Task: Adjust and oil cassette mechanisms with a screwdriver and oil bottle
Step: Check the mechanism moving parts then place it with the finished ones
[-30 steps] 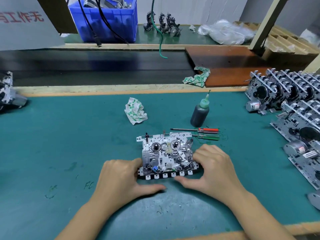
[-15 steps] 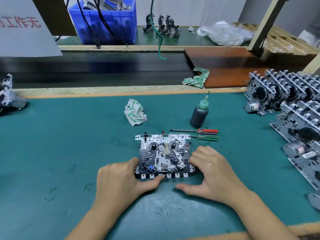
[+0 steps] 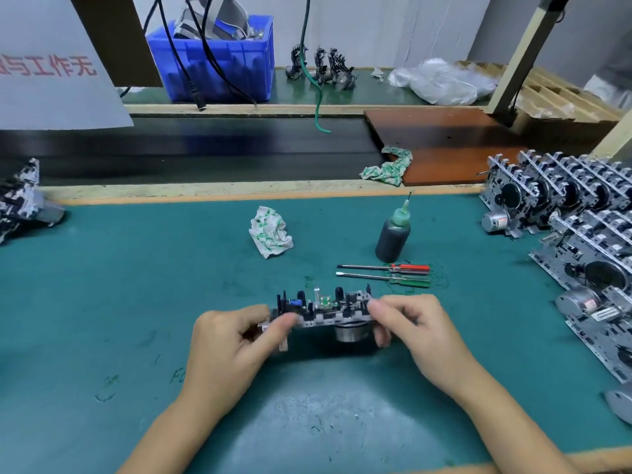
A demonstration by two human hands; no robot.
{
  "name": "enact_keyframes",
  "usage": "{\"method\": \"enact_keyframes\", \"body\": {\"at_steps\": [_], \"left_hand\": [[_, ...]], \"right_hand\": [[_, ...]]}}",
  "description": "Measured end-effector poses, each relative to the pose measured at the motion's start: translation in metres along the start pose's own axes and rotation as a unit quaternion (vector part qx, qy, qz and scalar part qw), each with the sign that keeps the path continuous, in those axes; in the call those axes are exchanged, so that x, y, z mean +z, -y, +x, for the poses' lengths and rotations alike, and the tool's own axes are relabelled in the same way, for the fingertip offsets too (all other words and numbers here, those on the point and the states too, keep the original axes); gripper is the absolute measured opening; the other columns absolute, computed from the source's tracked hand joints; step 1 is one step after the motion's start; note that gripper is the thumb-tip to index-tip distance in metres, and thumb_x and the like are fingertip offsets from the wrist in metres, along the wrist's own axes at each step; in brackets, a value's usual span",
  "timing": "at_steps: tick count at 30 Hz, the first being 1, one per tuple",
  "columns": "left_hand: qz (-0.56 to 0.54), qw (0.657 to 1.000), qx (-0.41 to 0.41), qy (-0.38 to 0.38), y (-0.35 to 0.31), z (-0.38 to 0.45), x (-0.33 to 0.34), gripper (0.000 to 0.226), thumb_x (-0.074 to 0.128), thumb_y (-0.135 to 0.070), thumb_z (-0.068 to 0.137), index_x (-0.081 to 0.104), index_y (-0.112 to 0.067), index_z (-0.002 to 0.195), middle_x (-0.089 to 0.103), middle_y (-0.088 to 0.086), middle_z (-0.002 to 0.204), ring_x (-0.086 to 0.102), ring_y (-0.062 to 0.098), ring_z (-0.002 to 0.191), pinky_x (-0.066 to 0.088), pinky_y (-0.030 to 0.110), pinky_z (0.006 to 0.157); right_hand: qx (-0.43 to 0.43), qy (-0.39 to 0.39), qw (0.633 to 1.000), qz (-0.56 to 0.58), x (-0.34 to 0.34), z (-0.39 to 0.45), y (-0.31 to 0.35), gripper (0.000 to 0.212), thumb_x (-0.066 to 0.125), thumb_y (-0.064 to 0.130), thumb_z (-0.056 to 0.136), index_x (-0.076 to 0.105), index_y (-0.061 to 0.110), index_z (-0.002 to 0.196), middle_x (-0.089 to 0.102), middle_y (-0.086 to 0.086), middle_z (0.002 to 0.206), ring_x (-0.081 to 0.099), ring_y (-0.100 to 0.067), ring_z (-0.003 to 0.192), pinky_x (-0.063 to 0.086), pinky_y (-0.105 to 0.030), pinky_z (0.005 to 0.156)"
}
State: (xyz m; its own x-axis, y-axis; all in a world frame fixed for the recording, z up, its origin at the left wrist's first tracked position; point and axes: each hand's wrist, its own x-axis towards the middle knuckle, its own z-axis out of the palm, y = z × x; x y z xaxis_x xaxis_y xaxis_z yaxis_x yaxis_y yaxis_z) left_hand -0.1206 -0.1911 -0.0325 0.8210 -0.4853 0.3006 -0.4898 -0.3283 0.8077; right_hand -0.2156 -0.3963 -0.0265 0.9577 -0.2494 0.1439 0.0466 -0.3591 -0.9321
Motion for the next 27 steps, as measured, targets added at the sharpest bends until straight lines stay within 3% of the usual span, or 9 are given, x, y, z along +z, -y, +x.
{"method": "enact_keyframes", "body": {"at_steps": [2, 7, 9, 11, 14, 16, 19, 22, 27], "left_hand": [[-0.043, 0.999, -0.028, -0.018, -0.004, 0.003, 0.002, 0.060, 0.048, -0.069, 0.076, 0.051, -0.017, 0.047, 0.039, 0.004, 0.033, 0.032, 0.011, 0.035, 0.028, 0.023, 0.043], [-0.046, 0.994, -0.103, -0.011, -0.004, 0.013, 0.005, 0.067, 0.040, -0.073, 0.073, 0.044, -0.015, 0.040, 0.038, 0.004, 0.030, 0.033, 0.008, 0.032, 0.029, 0.016, 0.041], [-0.003, 0.995, -0.104, -0.004, -0.004, 0.020, 0.004, 0.073, 0.036, -0.076, 0.074, 0.043, -0.009, 0.044, 0.039, 0.008, 0.033, 0.034, 0.009, 0.035, 0.033, 0.023, 0.045], [0.118, 0.989, -0.087, -0.014, -0.006, 0.026, 0.003, 0.077, 0.026, -0.078, 0.075, 0.042, -0.006, 0.050, 0.041, 0.012, 0.041, 0.035, 0.015, 0.040, 0.034, 0.032, 0.049], [0.240, 0.967, -0.038, -0.075, -0.013, 0.032, 0.000, 0.067, 0.024, -0.076, 0.076, 0.048, -0.018, 0.056, 0.044, -0.006, 0.048, 0.044, 0.011, 0.052, 0.031, 0.028, 0.049], [0.179, 0.979, 0.020, -0.094, -0.020, 0.037, -0.001, 0.044, 0.037, -0.069, 0.079, 0.056, -0.031, 0.070, 0.057, -0.016, 0.070, 0.052, 0.006, 0.072, 0.040, 0.027, 0.062], [0.049, 0.994, 0.096, -0.028, -0.032, 0.045, 0.004, 0.025, 0.056, -0.054, 0.080, 0.066, -0.034, 0.090, 0.062, -0.016, 0.092, 0.051, 0.001, 0.094, 0.035, 0.010, 0.083], [0.014, 0.993, 0.113, 0.023, -0.039, 0.048, 0.014, 0.007, 0.066, -0.041, 0.078, 0.066, -0.043, 0.085, 0.061, -0.014, 0.088, 0.051, 0.003, 0.094, 0.035, 0.010, 0.083], [0.002, 0.993, 0.121, 0.002, -0.034, 0.047, 0.021, 0.009, 0.068, -0.030, 0.078, 0.069, -0.039, 0.079, 0.055, -0.010, 0.074, 0.047, 0.006, 0.080, 0.034, 0.012, 0.073]], "right_hand": [[0.040, -0.002, 0.997, 0.072, 0.003, 0.005, 0.005, 0.050, 0.054, 0.055, 0.075, 0.051, 0.018, 0.042, 0.048, -0.002, 0.044, 0.045, -0.010, 0.046, 0.037, -0.017, 0.054], [0.095, -0.025, 0.992, 0.082, 0.007, 0.012, 0.007, 0.060, 0.060, 0.059, 0.080, 0.050, 0.017, 0.038, 0.047, -0.005, 0.044, 0.044, -0.013, 0.041, 0.039, -0.018, 0.051], [0.104, -0.018, 0.994, 0.033, 0.005, 0.016, 0.006, 0.065, 0.054, 0.067, 0.080, 0.050, 0.017, 0.038, 0.046, -0.005, 0.042, 0.046, -0.014, 0.041, 0.039, -0.021, 0.053], [0.093, -0.027, 0.993, -0.067, 0.000, 0.018, 0.004, 0.068, 0.045, 0.074, 0.076, 0.046, 0.016, 0.039, 0.042, -0.004, 0.041, 0.042, -0.012, 0.043, 0.036, -0.028, 0.055], [0.043, -0.065, 0.975, -0.206, -0.012, 0.020, -0.004, 0.058, 0.047, 0.075, 0.065, 0.036, 0.019, 0.053, 0.040, 0.006, 0.052, 0.035, -0.009, 0.051, 0.030, -0.031, 0.055], [0.036, -0.033, 0.988, -0.149, -0.016, 0.022, -0.004, 0.042, 0.063, 0.066, 0.060, 0.046, 0.029, 0.070, 0.051, 0.017, 0.072, 0.049, -0.004, 0.068, 0.040, -0.026, 0.065], [0.013, 0.048, 0.997, -0.067, -0.012, 0.027, -0.004, 0.038, 0.080, 0.035, 0.068, 0.056, 0.035, 0.097, 0.059, 0.022, 0.100, 0.055, -0.001, 0.101, 0.041, -0.015, 0.086], [-0.019, 0.036, 0.998, -0.047, -0.006, 0.030, -0.003, 0.036, 0.081, 0.015, 0.072, 0.061, 0.034, 0.095, 0.063, 0.018, 0.098, 0.056, -0.002, 0.100, 0.038, -0.010, 0.087], [0.007, 0.025, 1.000, -0.015, -0.005, 0.031, -0.001, 0.035, 0.082, 0.010, 0.071, 0.064, 0.032, 0.092, 0.067, 0.013, 0.094, 0.061, -0.003, 0.095, 0.042, -0.013, 0.086]]}}
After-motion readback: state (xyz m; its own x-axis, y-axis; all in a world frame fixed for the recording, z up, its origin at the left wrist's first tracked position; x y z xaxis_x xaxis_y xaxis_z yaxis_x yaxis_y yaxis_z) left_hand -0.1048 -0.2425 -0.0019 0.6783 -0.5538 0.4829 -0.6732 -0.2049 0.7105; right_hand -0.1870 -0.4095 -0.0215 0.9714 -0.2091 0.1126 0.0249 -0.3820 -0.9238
